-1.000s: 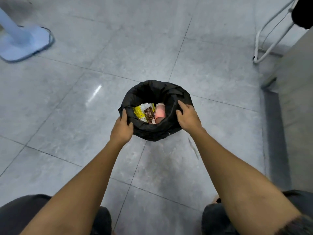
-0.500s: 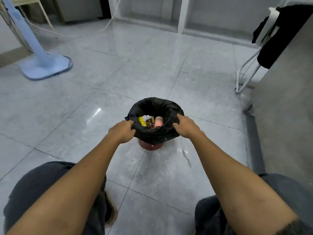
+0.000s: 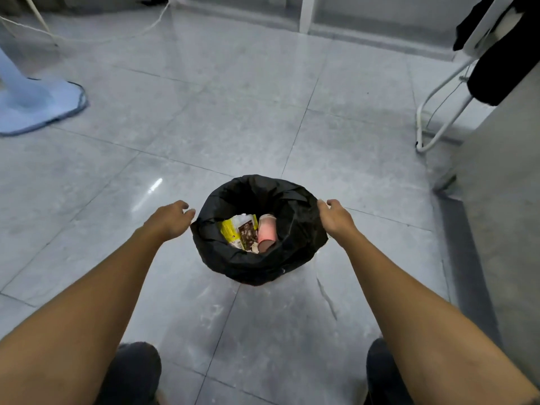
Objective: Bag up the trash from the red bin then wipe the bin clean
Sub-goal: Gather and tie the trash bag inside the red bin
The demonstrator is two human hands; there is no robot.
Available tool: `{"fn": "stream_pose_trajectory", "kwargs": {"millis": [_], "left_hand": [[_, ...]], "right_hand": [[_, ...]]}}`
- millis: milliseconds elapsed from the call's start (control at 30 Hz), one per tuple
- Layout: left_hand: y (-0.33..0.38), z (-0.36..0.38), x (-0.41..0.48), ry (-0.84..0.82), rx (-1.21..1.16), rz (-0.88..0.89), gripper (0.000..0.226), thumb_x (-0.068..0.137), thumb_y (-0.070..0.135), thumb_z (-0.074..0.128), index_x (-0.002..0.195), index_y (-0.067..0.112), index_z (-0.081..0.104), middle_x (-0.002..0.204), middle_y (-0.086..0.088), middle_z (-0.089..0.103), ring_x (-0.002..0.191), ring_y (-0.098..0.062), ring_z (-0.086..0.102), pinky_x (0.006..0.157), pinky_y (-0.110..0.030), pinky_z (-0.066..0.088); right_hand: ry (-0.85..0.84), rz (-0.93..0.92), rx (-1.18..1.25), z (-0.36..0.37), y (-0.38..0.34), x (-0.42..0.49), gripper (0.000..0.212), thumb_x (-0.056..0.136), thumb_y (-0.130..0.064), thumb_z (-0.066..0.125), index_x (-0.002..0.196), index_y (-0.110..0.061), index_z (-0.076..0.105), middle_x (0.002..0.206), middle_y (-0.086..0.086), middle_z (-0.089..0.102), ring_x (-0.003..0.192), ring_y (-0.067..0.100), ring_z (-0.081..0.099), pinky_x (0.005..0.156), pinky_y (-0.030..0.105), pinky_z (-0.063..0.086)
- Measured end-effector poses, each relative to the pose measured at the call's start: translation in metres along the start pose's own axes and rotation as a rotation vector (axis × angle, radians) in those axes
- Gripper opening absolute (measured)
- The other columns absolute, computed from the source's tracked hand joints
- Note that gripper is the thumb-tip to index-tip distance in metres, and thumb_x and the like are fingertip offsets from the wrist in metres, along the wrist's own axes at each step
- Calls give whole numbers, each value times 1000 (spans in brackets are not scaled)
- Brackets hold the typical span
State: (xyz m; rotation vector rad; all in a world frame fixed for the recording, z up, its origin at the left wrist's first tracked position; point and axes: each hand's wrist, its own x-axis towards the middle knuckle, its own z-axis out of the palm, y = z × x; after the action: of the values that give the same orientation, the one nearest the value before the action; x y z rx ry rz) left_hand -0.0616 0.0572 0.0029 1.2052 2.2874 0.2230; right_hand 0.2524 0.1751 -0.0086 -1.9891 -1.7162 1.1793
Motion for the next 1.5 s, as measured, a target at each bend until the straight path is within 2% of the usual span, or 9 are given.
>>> {"fn": "stream_pose_trajectory", "kwargs": {"millis": [233,333,400,500,633,767,900,1267,1500], "left_hand": [[-14,47,72,-170,-561,-335,57,99,48,26,131,6,47,138,-11,49,126,-31,46,103,-45,33],[-26,61,85,-380,-712,-466,74,90,69,23,127,11,51,134,-11,52,126,-32,47,110,-48,31],[-27,66,93,-480,-875,-481,83,83,78,25,124,12,55,125,-12,59,119,-32,53,103,-48,39],[-13,61,94,-541,-1032,-438,73,83,72,41,113,9,63,111,-12,69,98,-28,64,80,-39,51],[4,54,90,-104,-975,-267,31,88,34,64,111,12,66,107,-12,68,83,-23,64,73,-31,53],[17,28,86,295,-905,-19,15,91,20,58,104,18,66,110,-9,67,100,-26,62,90,-37,52],[35,7,58,447,-821,71,27,85,7,52,81,30,65,93,8,67,94,-16,62,86,-28,49],[44,-16,6,269,-1181,22,39,82,-13,59,93,23,71,100,-9,67,73,-9,64,55,-12,52],[51,-19,5,287,-1239,37,34,88,-4,59,118,11,66,118,-10,63,98,-20,63,86,-25,51]], "right_hand": [[-66,143,186,27,7,78,60,99,-50,29,136,-7,47,141,15,48,125,33,47,98,39,39],[-141,167,298,39,3,93,52,97,-51,38,121,-8,55,130,12,56,96,24,57,66,31,41],[-150,206,382,45,3,97,50,95,-53,42,116,-9,57,128,13,58,84,20,57,63,28,41],[-259,334,449,46,8,95,67,88,-69,42,130,-19,55,131,6,57,107,25,58,73,33,50],[-335,444,508,39,8,82,69,75,-76,53,113,-20,65,114,2,66,109,24,60,85,39,49],[-54,116,700,18,-11,75,29,87,-20,70,110,-4,68,91,7,70,82,20,66,77,33,55],[40,-205,621,-10,-38,54,15,85,0,67,94,-13,67,85,-2,64,86,16,60,76,21,52],[293,-265,215,-37,-67,2,32,80,5,55,75,-24,69,72,-18,61,77,10,60,69,18,41],[300,-192,209,-38,-54,9,44,78,11,45,69,-27,66,79,-9,66,81,15,63,71,24,50]]}}
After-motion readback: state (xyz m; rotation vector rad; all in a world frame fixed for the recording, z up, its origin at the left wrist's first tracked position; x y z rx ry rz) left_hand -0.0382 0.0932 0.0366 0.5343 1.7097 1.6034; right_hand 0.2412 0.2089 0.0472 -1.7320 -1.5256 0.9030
